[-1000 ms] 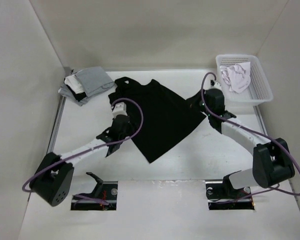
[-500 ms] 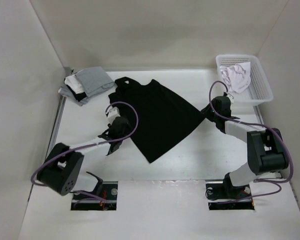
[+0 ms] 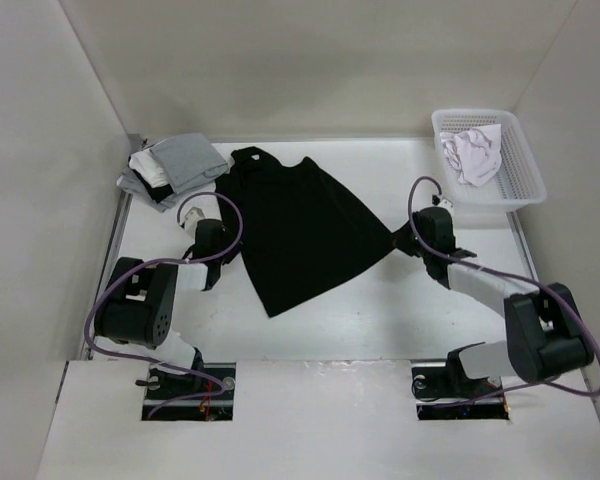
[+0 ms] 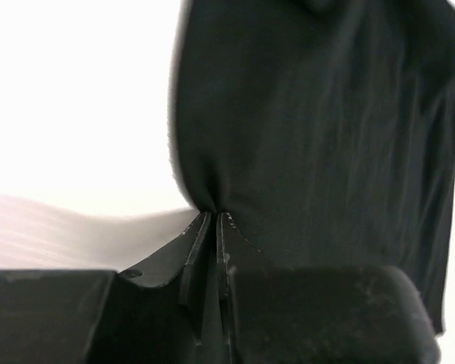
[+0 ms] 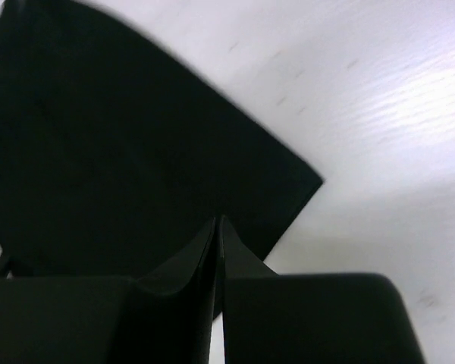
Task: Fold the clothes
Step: Flatten the tank top out
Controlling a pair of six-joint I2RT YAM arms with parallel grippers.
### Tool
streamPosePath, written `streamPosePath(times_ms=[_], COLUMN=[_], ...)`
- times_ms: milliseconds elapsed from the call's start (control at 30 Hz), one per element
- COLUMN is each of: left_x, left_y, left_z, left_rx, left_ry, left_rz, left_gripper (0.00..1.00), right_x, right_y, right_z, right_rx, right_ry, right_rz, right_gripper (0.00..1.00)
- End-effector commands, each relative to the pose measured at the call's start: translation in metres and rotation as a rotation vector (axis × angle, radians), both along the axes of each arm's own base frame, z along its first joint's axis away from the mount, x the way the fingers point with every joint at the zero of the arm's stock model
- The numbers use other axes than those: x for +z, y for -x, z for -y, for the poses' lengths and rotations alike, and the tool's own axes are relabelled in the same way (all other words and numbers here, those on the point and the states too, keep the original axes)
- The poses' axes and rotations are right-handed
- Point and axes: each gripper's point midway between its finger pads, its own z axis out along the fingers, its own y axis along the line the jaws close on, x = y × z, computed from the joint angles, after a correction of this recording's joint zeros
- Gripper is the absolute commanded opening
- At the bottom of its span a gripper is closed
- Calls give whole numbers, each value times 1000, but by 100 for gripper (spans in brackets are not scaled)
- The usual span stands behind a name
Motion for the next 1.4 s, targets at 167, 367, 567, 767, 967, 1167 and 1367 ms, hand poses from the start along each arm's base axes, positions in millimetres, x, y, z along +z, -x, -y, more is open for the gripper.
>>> streamPosePath(times_ms=[167,367,567,767,967,1167,1367], left_x=[70,91,57,14,9,13,-3], left_y=[-60,-70,-5,48,101,145,194], left_z=[-21,-48,-14,33,38,39,40], left_rx=[94,142,18,-157,-159,-105,-118], left_ry=[66,31,-46,-67,-145,-175,-157], left_rz=[135,163,74,-82,-130,-126,-232], left_gripper=[26,33,38,39,37,36,25], right_x=[25,22,26,23,24,22,23], right_y=[72,76,38,32,34,38,41], right_z=[-63,-56,-5,-5,-7,-24,-27], right_rx=[201,192,24,10,17,62,75], right_ry=[-96,-47,80,121,115,95,93], right_rz=[54,73,98,93,101,110,123], right_gripper=[22,37,39,35,37,37,37])
